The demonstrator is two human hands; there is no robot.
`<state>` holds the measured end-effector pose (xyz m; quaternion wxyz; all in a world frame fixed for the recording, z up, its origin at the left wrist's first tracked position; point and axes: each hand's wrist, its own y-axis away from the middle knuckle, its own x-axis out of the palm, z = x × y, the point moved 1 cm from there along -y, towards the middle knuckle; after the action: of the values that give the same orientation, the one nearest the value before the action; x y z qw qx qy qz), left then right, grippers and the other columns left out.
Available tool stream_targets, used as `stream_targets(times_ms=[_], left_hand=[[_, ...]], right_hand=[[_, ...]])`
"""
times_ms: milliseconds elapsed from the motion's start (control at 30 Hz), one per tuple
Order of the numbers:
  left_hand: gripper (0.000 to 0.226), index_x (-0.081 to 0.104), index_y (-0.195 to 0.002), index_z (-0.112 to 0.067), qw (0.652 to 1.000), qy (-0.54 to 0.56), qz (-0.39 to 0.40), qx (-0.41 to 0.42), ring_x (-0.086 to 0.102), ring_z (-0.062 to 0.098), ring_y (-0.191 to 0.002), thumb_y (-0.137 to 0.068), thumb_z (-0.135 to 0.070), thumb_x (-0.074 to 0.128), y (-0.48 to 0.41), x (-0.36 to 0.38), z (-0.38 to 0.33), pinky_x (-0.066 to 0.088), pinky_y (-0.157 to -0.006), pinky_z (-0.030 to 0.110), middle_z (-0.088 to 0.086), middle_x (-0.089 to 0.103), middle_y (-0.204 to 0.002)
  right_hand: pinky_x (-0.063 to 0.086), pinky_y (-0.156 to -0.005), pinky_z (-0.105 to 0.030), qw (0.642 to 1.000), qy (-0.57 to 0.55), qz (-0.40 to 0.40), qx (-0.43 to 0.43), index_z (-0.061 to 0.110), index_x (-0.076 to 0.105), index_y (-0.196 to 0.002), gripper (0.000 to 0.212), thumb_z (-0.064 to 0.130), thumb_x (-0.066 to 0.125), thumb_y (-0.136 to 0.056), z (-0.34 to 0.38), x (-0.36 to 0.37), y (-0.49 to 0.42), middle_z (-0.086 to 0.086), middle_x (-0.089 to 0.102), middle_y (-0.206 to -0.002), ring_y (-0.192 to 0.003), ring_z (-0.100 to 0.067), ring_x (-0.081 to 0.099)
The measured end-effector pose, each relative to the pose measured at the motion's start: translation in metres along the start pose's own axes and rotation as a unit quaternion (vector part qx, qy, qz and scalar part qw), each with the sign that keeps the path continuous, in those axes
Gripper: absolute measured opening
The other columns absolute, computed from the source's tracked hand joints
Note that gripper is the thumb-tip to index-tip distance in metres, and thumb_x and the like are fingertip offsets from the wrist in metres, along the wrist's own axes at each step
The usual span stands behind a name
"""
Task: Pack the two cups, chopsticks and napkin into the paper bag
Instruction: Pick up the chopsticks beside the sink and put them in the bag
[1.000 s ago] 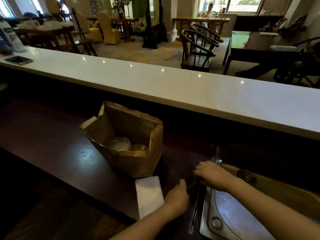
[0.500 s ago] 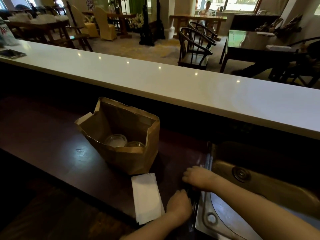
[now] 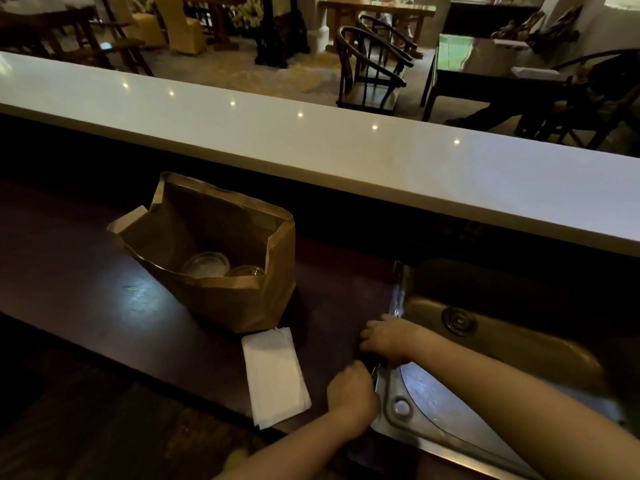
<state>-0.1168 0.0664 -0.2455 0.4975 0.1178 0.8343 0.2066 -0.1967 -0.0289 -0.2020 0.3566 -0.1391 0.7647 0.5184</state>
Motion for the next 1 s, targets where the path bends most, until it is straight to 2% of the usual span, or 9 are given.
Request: stream_targets(times_ms=[233, 300, 400, 533, 633, 733, 833, 900, 1000], left_hand=[[0.029, 0.042, -0.118, -0.002, 0.997, 0.07, 0.005, -0.005, 0.053, 0.036, -0.112, -0.094, -0.019, 0.039, -0.002, -0.012, 0.006, 0.042, -0.089, 0.04, 0.019, 0.046, -0.129], [0.02, 0.043, -0.11, -0.005, 0.986, 0.165, -0.027, -0.008, 0.058, 0.037, -0.098, -0.095, -0.017, 0.035, -0.001, -0.025, 0.014, 0.046, -0.082, 0.043, 0.019, 0.05, -0.117], [0.011, 0.043, -0.095, -0.016, 0.951, 0.301, -0.059, 0.029, 0.057, 0.025, -0.071, -0.097, -0.023, 0.035, 0.005, -0.052, 0.02, 0.047, -0.067, 0.04, 0.004, 0.056, -0.081], [0.022, 0.054, -0.094, -0.016, 0.922, 0.323, -0.181, 0.115, 0.055, 0.016, -0.069, -0.098, -0.029, 0.037, 0.016, -0.102, 0.016, 0.038, -0.063, 0.031, -0.01, 0.051, -0.067], [0.024, 0.055, -0.085, -0.023, 0.885, 0.343, -0.266, 0.168, 0.049, 0.003, -0.057, -0.099, -0.025, 0.036, 0.03, -0.148, 0.012, 0.039, -0.056, 0.023, -0.01, 0.051, -0.063], [0.025, 0.055, -0.085, -0.029, 0.856, 0.377, -0.28, 0.218, 0.044, 0.003, -0.05, -0.099, -0.027, 0.035, 0.05, -0.191, 0.008, 0.035, -0.047, 0.019, -0.007, 0.047, -0.061], [0.023, 0.057, -0.096, -0.029, 0.836, 0.401, -0.265, 0.265, 0.043, 0.002, -0.05, -0.098, -0.026, 0.034, 0.073, -0.227, 0.009, 0.035, -0.045, 0.017, -0.007, 0.048, -0.063], [0.023, 0.057, -0.104, -0.03, 0.834, 0.395, -0.256, 0.288, 0.042, 0.002, -0.05, -0.098, -0.025, 0.035, 0.085, -0.248, 0.015, 0.035, -0.044, 0.015, -0.008, 0.051, -0.067], [0.025, 0.056, -0.109, -0.034, 0.843, 0.39, -0.22, 0.299, 0.046, -0.001, -0.05, -0.098, -0.022, 0.036, 0.095, -0.279, 0.031, 0.038, -0.044, 0.011, -0.012, 0.057, -0.068]], right_hand=[[0.035, -0.097, -0.04, 0.993, -0.012, -0.114, -0.012, 0.014, 0.05, -0.125, 0.036, 0.018, 0.053, -0.09, -0.003, -0.012, 0.005, -0.009, 0.055, -0.127, -0.118, -0.029, 0.047], [0.034, -0.095, -0.039, 0.986, -0.037, -0.165, -0.008, 0.016, 0.054, -0.118, 0.029, 0.023, 0.054, -0.09, -0.011, -0.03, 0.013, -0.007, 0.06, -0.12, -0.114, -0.027, 0.049], [0.032, -0.093, -0.037, 0.978, -0.033, -0.204, -0.011, 0.019, 0.057, -0.113, 0.028, 0.03, 0.056, -0.088, -0.028, -0.067, 0.028, -0.003, 0.062, -0.116, -0.114, -0.024, 0.05], [0.024, -0.098, -0.034, 0.957, -0.03, -0.287, 0.007, 0.025, 0.062, -0.108, 0.029, 0.043, 0.055, -0.087, -0.046, -0.128, 0.055, 0.004, 0.064, -0.112, -0.113, -0.018, 0.05], [0.02, -0.103, -0.036, 0.917, -0.037, -0.394, 0.049, 0.03, 0.064, -0.103, 0.038, 0.057, 0.058, -0.078, -0.06, -0.17, 0.083, 0.005, 0.058, -0.114, -0.117, -0.018, 0.041], [0.031, -0.102, -0.037, 0.847, -0.218, -0.48, 0.063, 0.029, 0.061, -0.109, 0.04, 0.053, 0.063, -0.077, -0.07, -0.214, 0.114, 0.001, 0.05, -0.125, -0.119, -0.019, 0.039], [0.053, -0.072, -0.022, 0.718, -0.464, -0.518, 0.028, 0.028, 0.056, -0.112, 0.028, 0.035, 0.061, -0.086, -0.072, -0.251, 0.135, 0.002, 0.059, -0.108, -0.082, -0.003, 0.06], [0.05, -0.055, -0.017, 0.639, -0.582, -0.502, -0.034, 0.023, 0.062, -0.103, 0.015, 0.025, 0.058, -0.089, -0.067, -0.268, 0.142, -0.002, 0.064, -0.09, -0.06, -0.001, 0.058], [0.049, -0.053, -0.015, 0.545, -0.675, -0.485, -0.111, 0.017, 0.065, -0.095, 0.01, 0.015, 0.06, -0.087, -0.058, -0.29, 0.148, -0.003, 0.067, -0.08, -0.057, -0.004, 0.06]])
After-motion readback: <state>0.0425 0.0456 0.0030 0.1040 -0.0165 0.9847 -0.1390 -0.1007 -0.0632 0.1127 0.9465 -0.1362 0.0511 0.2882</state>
